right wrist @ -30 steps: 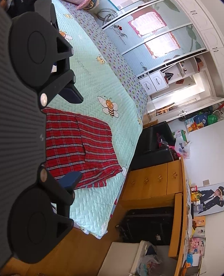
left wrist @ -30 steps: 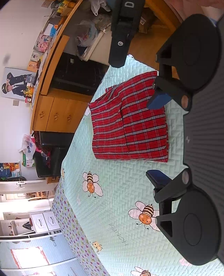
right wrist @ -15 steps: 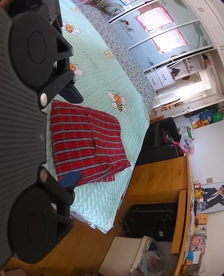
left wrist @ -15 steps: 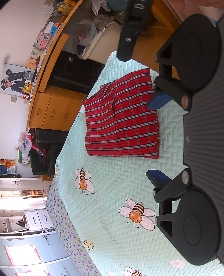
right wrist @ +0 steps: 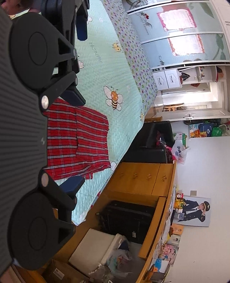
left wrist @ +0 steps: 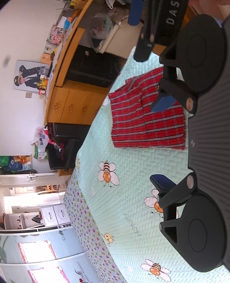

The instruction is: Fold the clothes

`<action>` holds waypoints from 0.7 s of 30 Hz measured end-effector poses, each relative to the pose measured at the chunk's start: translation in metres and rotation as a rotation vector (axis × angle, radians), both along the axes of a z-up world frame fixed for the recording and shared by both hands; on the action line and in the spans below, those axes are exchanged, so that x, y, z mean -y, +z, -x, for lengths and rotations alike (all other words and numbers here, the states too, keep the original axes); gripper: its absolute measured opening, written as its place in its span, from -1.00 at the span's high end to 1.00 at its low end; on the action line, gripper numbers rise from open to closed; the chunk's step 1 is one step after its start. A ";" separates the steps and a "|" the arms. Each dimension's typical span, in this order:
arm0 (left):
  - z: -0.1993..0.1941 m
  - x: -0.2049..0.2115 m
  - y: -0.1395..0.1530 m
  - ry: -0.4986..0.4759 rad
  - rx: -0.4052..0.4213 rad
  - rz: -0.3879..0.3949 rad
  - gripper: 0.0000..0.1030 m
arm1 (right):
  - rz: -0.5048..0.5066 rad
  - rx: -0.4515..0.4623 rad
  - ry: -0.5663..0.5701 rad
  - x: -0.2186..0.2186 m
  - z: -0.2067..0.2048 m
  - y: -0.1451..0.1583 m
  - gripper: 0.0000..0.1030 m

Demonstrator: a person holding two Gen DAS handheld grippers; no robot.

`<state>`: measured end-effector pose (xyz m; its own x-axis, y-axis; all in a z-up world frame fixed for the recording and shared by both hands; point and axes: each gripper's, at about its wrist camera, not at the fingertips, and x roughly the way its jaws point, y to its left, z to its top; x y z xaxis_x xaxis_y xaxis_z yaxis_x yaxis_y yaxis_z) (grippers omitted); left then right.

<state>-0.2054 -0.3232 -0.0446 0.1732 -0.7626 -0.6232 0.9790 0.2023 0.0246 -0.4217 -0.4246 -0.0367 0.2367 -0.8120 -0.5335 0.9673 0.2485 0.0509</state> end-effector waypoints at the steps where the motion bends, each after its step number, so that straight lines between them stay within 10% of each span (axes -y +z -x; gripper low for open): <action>1: 0.000 0.000 -0.002 -0.001 -0.002 -0.006 -0.56 | 0.000 -0.005 -0.002 -0.001 0.000 -0.001 -0.68; 21: 0.000 0.012 -0.057 0.017 -0.007 -0.148 -0.56 | -0.157 -0.060 -0.010 0.012 0.000 -0.054 -0.68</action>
<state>-0.2055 -0.3357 -0.1013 0.1806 -0.6590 -0.7302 0.9757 0.2138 0.0484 -0.4219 -0.4368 -0.0905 0.1930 -0.7198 -0.6669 0.9721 0.2326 0.0303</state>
